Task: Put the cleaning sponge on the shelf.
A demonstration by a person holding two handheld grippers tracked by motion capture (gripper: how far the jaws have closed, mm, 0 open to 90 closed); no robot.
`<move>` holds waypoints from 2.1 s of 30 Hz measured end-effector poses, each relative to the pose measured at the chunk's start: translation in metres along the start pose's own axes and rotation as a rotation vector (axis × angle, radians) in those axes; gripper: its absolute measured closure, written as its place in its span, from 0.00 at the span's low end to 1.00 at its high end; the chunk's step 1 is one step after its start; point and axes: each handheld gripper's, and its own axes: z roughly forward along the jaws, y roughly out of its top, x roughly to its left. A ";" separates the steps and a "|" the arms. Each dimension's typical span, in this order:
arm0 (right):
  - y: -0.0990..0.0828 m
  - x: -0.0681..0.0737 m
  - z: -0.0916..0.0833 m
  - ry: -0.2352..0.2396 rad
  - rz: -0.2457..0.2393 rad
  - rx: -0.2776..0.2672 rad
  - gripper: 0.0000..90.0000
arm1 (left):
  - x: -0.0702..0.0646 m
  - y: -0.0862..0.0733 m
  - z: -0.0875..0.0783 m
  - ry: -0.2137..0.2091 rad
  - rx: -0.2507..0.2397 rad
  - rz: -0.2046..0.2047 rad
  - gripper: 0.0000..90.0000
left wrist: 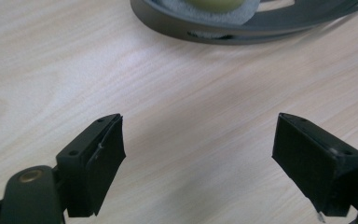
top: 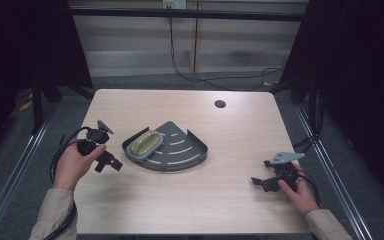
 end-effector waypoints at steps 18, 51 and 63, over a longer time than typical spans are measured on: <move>0.000 0.000 0.000 0.000 0.000 0.000 0.12 | 0.006 -0.026 0.028 -0.007 -0.021 -0.005 0.18; 0.000 0.000 0.000 0.000 0.000 0.000 0.12 | 0.005 -0.054 0.056 0.054 -0.153 0.083 0.16; 0.000 0.000 0.000 0.000 0.000 0.000 0.12 | 0.001 -0.063 0.065 0.092 -0.228 0.141 0.02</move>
